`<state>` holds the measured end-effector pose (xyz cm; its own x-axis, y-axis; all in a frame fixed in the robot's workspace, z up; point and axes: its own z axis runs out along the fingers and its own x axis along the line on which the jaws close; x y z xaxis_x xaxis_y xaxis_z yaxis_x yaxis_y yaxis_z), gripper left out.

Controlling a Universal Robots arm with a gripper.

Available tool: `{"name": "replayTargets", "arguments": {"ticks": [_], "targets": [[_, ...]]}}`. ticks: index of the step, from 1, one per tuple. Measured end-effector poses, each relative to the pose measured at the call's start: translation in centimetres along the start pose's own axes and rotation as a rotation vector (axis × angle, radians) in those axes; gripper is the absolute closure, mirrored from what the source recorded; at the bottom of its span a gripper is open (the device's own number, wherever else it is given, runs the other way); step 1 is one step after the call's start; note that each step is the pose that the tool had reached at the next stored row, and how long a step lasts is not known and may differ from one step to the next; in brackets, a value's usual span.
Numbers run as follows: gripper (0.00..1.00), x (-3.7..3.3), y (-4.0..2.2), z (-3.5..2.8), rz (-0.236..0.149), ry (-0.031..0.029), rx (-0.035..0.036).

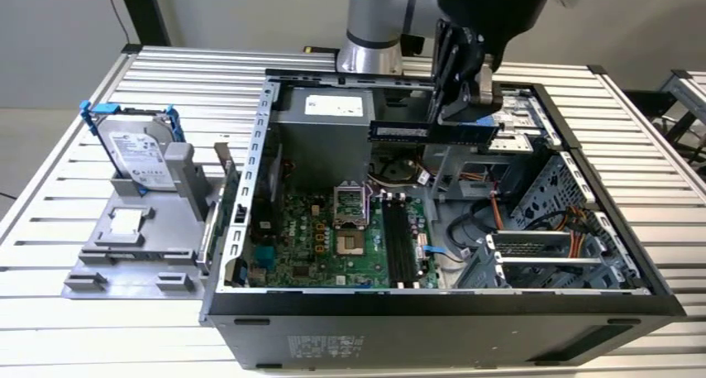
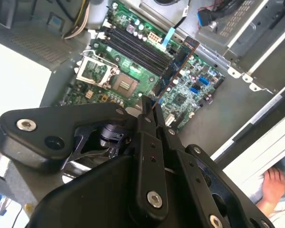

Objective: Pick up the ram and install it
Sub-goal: 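Pick up the ram and move it above insertion slot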

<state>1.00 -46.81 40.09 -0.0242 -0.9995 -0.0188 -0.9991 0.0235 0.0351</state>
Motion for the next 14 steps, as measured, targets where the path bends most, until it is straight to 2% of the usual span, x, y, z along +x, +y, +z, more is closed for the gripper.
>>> {"name": "replayTargets", "arguments": {"ticks": [8, 14], "targets": [[1.0, -1.55, -0.45, 0.1, 0.001, -0.0001, 0.0], [1.0, -1.63, -0.46, 0.12, 0.004, -0.0002, -0.0006]]}}
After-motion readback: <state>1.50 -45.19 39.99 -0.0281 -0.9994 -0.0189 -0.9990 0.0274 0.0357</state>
